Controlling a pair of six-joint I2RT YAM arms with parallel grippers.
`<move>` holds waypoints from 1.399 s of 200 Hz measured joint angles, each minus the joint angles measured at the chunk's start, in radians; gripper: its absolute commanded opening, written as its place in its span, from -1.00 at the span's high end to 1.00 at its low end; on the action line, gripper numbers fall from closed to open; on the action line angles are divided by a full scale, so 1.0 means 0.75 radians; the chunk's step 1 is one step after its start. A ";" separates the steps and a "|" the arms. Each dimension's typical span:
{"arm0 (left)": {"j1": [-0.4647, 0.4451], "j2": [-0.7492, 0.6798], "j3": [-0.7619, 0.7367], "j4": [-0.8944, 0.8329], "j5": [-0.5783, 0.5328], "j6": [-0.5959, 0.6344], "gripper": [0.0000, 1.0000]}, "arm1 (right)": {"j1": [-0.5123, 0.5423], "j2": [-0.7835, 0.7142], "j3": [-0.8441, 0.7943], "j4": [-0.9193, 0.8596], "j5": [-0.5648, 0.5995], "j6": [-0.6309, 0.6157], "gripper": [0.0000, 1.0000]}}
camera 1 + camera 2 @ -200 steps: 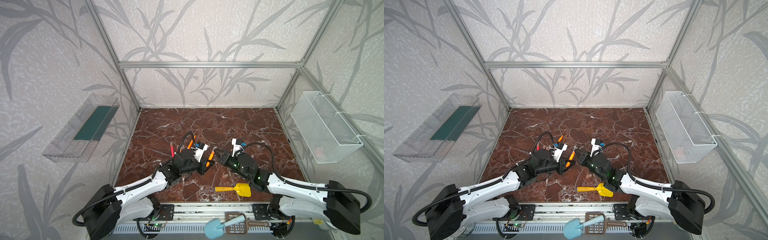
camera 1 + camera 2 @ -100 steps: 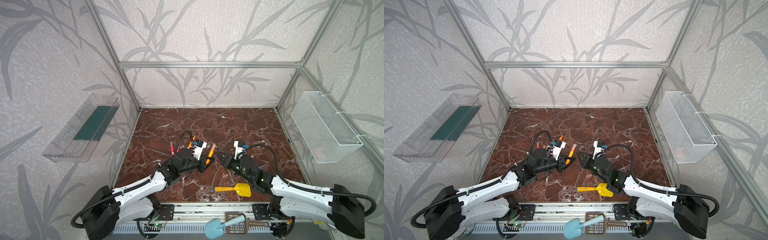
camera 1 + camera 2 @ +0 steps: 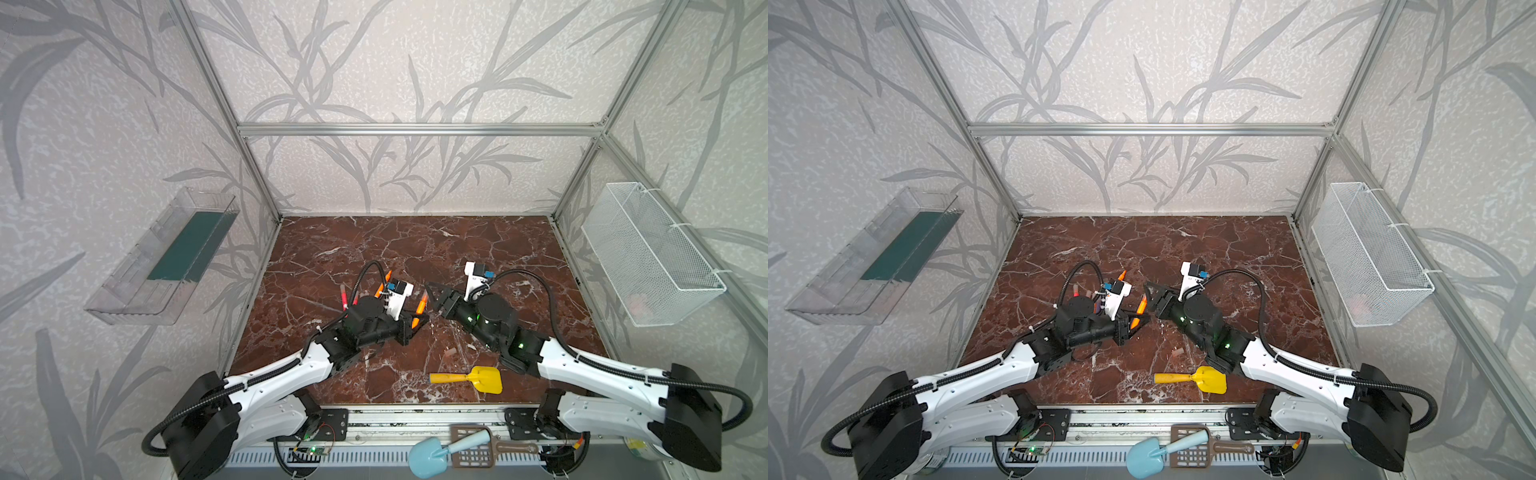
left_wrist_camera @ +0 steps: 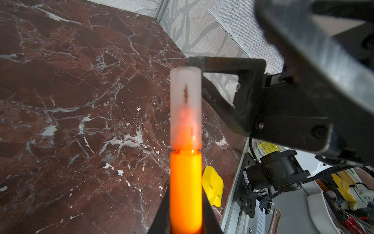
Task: Insert the pens into the pen caps
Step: 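Open the right gripper and draw it back from the capped orange marker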
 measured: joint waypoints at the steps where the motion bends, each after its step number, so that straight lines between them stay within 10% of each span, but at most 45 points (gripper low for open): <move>1: 0.001 0.000 0.000 0.000 0.000 0.000 1.00 | 0.000 0.002 0.002 -0.001 -0.001 0.000 -0.31; 183: 0.000 -0.015 0.001 -0.024 -0.019 0.003 1.00 | -0.053 0.200 0.141 -0.042 -0.181 0.040 0.93; 280: -0.004 -0.021 -0.010 -0.114 0.003 0.012 1.00 | -0.007 0.184 0.019 0.066 -0.154 0.065 1.00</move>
